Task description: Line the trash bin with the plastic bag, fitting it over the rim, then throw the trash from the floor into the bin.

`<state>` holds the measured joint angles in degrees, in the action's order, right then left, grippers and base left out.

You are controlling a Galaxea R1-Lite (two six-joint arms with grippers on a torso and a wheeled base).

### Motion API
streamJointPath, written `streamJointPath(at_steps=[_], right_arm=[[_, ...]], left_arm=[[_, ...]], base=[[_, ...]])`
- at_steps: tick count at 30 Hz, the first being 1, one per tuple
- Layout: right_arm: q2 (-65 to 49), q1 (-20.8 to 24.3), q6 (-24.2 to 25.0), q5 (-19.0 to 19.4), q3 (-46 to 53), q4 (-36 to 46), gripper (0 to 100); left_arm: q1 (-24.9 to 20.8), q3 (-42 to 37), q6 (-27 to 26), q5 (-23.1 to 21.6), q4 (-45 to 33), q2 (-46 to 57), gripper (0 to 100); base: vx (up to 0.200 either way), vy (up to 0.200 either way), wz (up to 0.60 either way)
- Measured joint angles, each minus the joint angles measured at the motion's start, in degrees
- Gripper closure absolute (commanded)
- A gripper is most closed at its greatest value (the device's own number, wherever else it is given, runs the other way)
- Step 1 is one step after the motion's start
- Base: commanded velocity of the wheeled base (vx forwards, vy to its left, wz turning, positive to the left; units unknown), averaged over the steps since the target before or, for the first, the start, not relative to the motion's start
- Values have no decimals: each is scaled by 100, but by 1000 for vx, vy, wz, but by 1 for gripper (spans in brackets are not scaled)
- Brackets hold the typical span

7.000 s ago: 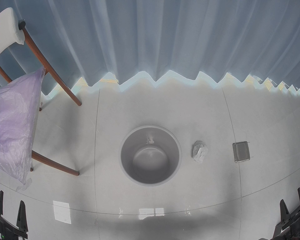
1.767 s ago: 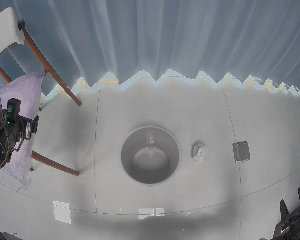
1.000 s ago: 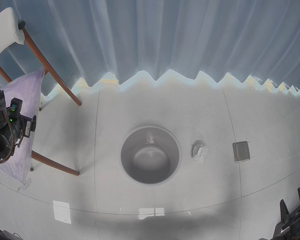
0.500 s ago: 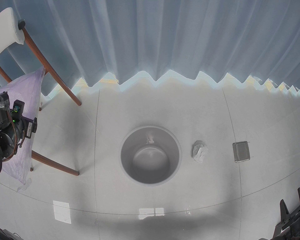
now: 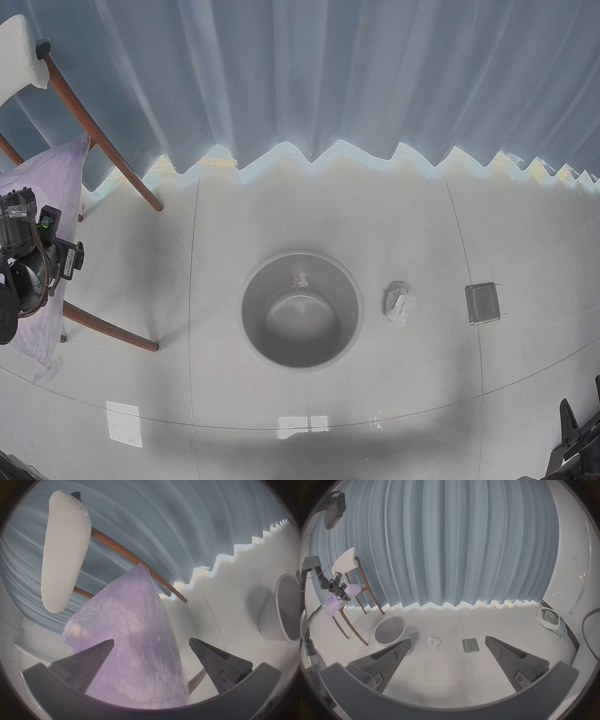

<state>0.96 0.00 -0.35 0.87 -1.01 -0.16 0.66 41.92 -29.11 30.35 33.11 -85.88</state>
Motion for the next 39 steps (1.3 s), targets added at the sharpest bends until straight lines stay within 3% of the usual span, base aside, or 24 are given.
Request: streamJointPath(at_steps=[12, 13, 31, 39], right_arm=[[0, 0, 0, 0, 0, 0, 0], [0, 0, -2, 0, 0, 0, 0], [0, 0, -5, -2, 0, 0, 0], [-2, 0, -2, 0, 0, 2, 0]], left_arm=[[-30, 363, 13, -202, 63, -524, 0], [-33, 363, 16, -230, 61, -555, 100], [-84, 160, 43, -283, 28, -271, 100], [-427, -130, 627, -525, -7, 538, 100]], base=[[0, 0, 0], [0, 0, 0], [0, 0, 0], [0, 0, 0]])
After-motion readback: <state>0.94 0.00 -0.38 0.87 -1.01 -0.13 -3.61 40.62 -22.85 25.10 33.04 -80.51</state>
